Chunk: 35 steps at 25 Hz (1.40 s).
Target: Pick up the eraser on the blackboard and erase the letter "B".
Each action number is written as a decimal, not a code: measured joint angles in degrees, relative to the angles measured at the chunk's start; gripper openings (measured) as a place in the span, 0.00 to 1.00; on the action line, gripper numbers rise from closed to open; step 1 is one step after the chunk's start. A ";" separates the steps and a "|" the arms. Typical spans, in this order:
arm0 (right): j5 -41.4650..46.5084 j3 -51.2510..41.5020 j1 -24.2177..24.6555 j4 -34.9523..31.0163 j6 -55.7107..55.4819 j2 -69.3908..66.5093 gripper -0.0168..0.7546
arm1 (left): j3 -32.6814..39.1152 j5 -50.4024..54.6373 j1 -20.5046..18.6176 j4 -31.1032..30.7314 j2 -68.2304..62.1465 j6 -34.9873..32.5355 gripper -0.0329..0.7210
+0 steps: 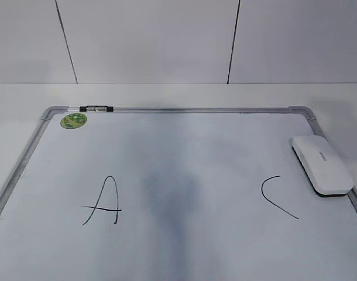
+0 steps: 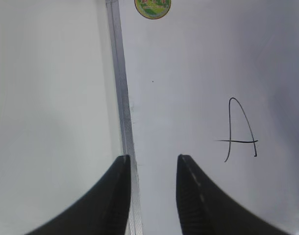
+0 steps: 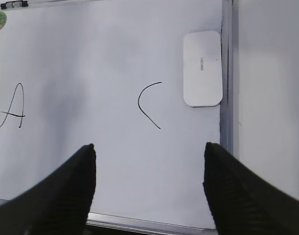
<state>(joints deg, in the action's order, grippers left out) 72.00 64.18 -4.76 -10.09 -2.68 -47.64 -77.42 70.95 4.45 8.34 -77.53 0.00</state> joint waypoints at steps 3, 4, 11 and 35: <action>0.23 -3.07 0.00 0.37 0.00 7.49 0.72 | 2.15 0.00 0.00 0.00 5.21 -1.01 0.36; 0.33 -4.05 0.00 0.46 0.00 10.59 0.72 | 3.35 0.00 0.00 0.00 6.79 -1.30 0.36; 0.74 -10.56 0.00 1.35 0.54 23.37 0.72 | 14.80 0.26 0.00 -0.37 21.18 -3.76 0.36; 0.96 -32.71 0.00 6.13 8.05 48.54 0.72 | 42.08 2.37 0.00 2.14 76.99 -6.24 0.36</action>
<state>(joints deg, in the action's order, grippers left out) 72.95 31.47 -4.76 -3.96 5.37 0.91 -35.34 73.31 4.45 10.48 -0.54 -6.24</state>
